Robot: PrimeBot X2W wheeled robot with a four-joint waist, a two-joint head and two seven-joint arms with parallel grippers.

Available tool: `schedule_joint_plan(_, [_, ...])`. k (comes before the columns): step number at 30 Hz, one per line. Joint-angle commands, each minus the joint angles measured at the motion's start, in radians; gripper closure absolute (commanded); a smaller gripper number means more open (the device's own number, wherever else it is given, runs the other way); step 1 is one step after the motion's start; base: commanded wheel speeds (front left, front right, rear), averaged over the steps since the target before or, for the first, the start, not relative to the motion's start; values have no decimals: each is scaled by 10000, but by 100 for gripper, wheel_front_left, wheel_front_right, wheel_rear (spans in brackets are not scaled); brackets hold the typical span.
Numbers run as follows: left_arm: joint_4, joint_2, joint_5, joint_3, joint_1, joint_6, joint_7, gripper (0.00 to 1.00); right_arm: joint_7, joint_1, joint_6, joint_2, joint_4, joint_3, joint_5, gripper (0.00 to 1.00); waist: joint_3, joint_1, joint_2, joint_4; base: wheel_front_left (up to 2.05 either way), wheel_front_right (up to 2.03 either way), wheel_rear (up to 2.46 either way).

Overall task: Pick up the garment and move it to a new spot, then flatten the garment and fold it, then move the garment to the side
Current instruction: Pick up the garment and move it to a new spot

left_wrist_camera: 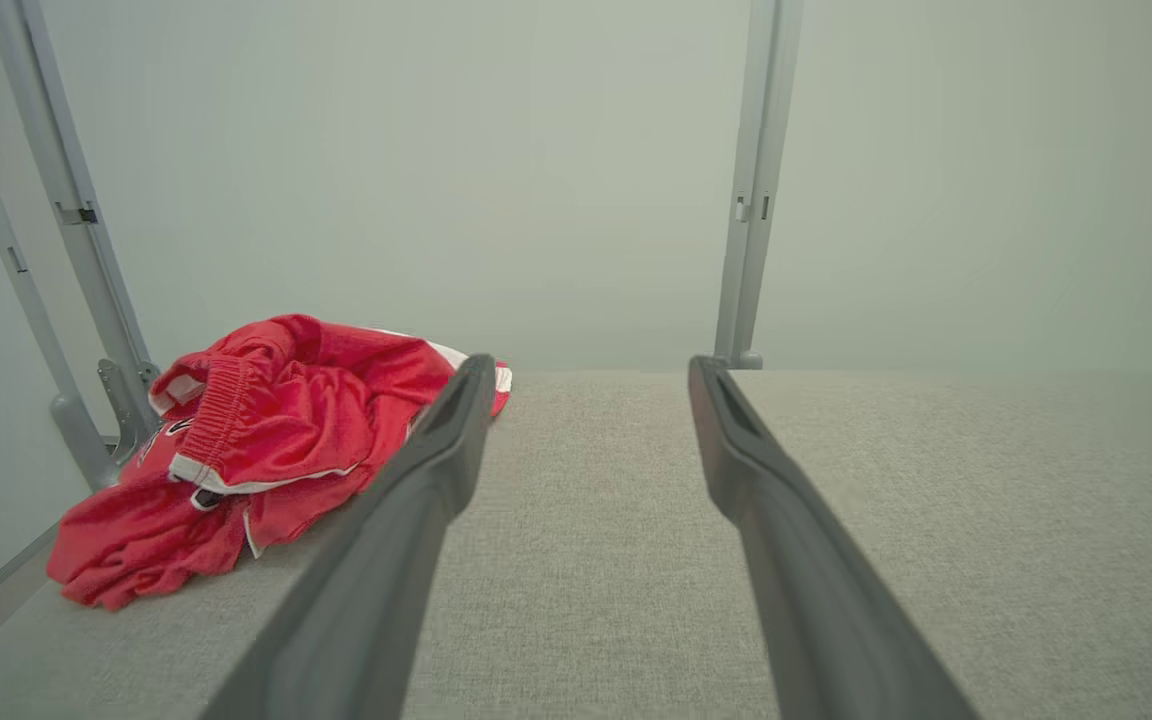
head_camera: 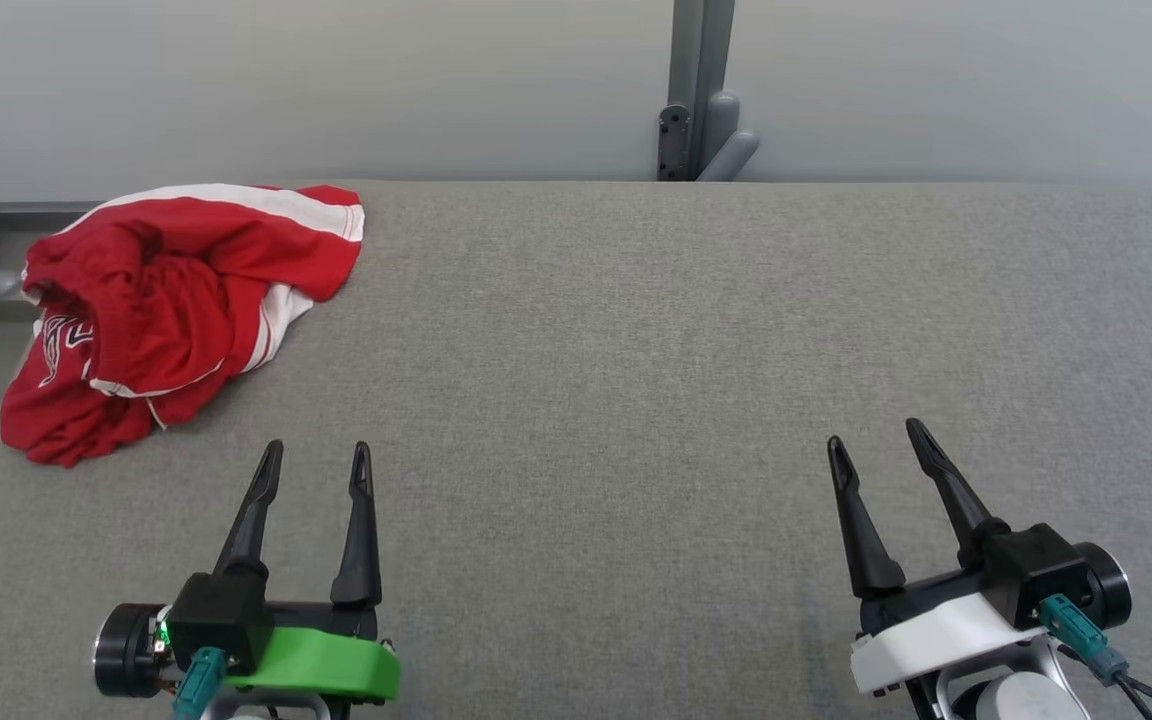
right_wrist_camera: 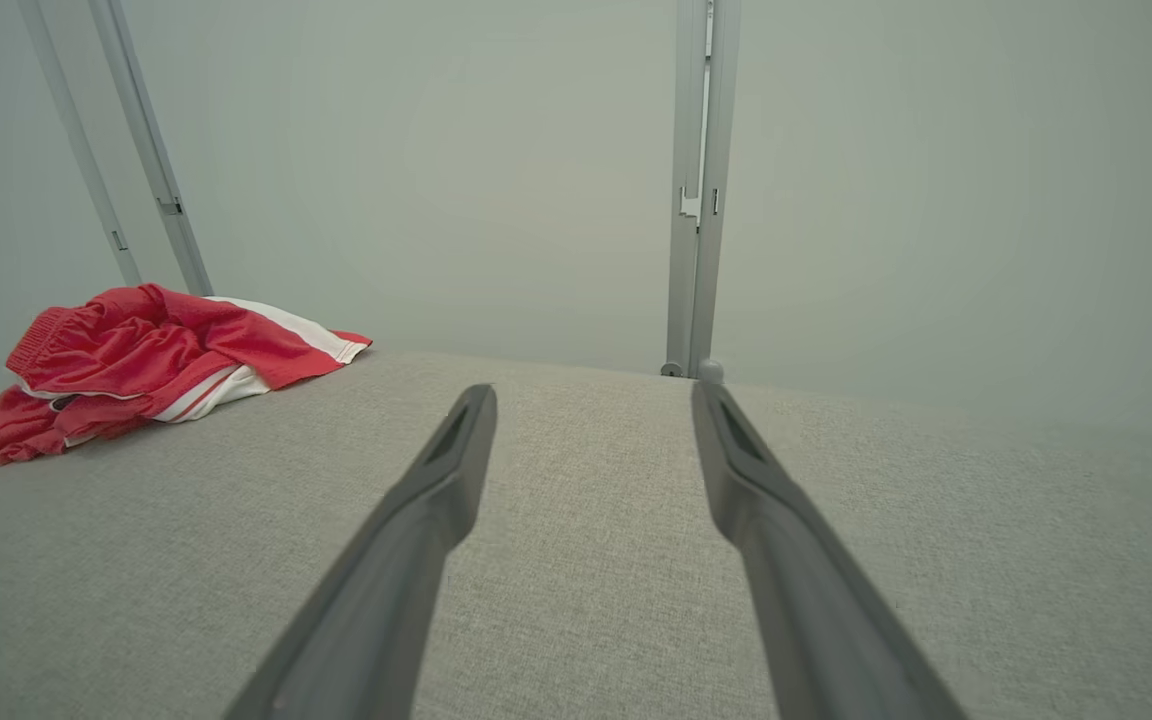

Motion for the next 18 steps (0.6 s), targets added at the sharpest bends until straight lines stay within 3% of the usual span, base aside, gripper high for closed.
schedule_joint_plan(1, [-23,55,-81,30,56,30,-34,0,-32,140,1,-37,10,23,-29,0,30,0,0,253,0,0,0])
schedule_joint_plan(18, [-178,51,-465,182,285,350,-34,0,-32,176,1,-37,61,279,-127,0,-13,0,0,2449,0,0,0])
